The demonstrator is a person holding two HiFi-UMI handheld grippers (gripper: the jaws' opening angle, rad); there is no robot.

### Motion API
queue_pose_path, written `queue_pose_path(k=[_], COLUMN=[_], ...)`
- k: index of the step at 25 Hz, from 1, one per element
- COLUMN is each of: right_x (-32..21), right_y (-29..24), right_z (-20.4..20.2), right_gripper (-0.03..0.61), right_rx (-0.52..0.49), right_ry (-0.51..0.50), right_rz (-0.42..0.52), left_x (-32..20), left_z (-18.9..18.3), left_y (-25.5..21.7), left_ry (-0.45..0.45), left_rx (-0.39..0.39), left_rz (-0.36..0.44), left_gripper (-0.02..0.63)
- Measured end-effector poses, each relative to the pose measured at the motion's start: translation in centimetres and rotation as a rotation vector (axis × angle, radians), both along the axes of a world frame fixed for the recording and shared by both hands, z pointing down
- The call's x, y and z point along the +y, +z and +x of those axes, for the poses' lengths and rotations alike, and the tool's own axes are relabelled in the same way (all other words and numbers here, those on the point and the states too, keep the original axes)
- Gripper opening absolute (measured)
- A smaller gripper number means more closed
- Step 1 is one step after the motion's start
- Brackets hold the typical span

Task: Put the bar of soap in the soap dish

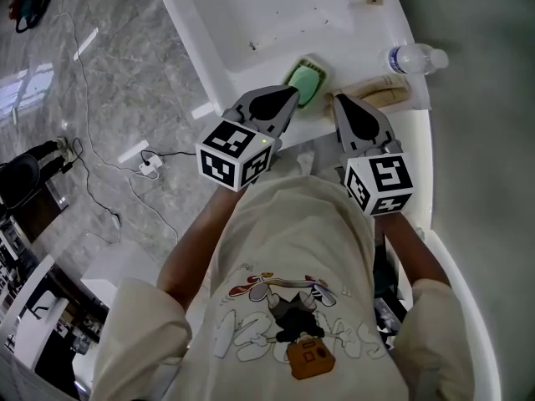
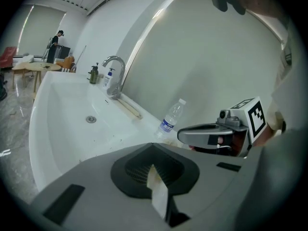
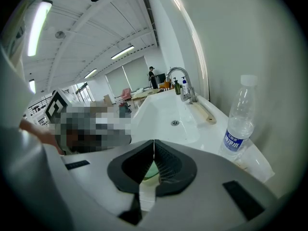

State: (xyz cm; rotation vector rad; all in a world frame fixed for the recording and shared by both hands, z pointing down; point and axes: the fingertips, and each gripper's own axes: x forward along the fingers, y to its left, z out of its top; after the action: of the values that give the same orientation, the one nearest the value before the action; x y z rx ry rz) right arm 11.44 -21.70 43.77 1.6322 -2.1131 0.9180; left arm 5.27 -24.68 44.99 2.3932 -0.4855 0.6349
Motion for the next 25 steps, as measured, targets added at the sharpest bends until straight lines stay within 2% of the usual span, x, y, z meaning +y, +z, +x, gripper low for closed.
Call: queue_pose_path(k=[9,17,21,25], right_x=[-0.8,-1.7,-0.3,1.2], right_y=[-2.4,-4.7,-5.0,-4.9], right_z=[0.5,-0.7,-1.4,-3.5], right_gripper=[0.008,0.008,0.008,0.008], right_rx=[-0.008,-0.052,-0.119,-0.152], right_ry=[-0.008,-0.035,-0.025,-0.096], right_rz=[0.04,0.074,0.021,0.002], left_x=[1.6,1.2,1.1,0.9], left_z=[0.3,-1.3,-1.7,-1.7], left_y=[-3.3,-5.6,-6.8,-7.6], left_ry=[0.02,-0.03,-0.034,-0.041], left_rx=[0.048,0.09,0.108,0.104], left_rz=[0.022,0.029,0.033,0.066], left_gripper=[0.008,0.008,0.008,0.008])
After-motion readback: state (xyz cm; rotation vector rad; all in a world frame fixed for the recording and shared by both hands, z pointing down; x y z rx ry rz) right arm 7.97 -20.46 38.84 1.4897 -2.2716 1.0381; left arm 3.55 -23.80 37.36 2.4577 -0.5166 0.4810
